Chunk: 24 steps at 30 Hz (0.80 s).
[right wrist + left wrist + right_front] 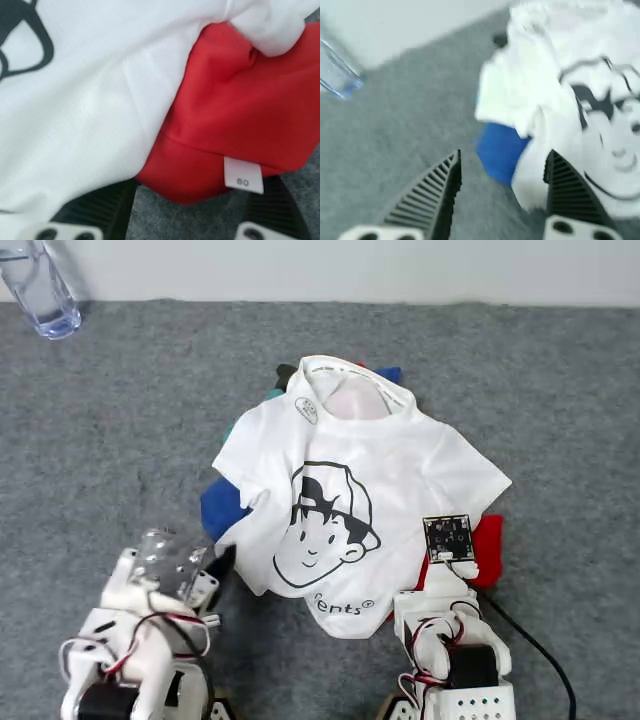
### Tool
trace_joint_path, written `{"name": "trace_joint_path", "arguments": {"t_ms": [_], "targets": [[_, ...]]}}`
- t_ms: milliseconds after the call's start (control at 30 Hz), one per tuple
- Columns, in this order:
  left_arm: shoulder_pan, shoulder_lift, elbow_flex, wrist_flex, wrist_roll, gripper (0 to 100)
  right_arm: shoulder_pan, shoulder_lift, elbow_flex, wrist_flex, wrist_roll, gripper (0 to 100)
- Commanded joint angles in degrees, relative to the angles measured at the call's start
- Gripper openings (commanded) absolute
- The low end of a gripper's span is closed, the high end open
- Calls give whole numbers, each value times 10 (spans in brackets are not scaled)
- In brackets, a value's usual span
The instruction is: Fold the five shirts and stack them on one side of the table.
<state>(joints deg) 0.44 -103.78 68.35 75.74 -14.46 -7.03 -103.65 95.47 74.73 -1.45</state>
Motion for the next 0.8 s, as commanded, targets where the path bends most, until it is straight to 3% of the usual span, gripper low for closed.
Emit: {"name": "trace_joint_path", "arguments": {"t_ms": [0,200,533,700,767], "targets": [[-14,-5,-58,-62,-9,254,1,-2,10,2,-4,318],[-15,63,-170,-24,-60,175,2,-2,10,2,-4,318],[19,442,-449,128,-63,143,2,-2,10,2,-4,318],[62,606,-514,180,-63,10,1,-2,10,2,-4,318],[74,658,-518,178,-62,15,1,-2,10,2,-4,318]]}}
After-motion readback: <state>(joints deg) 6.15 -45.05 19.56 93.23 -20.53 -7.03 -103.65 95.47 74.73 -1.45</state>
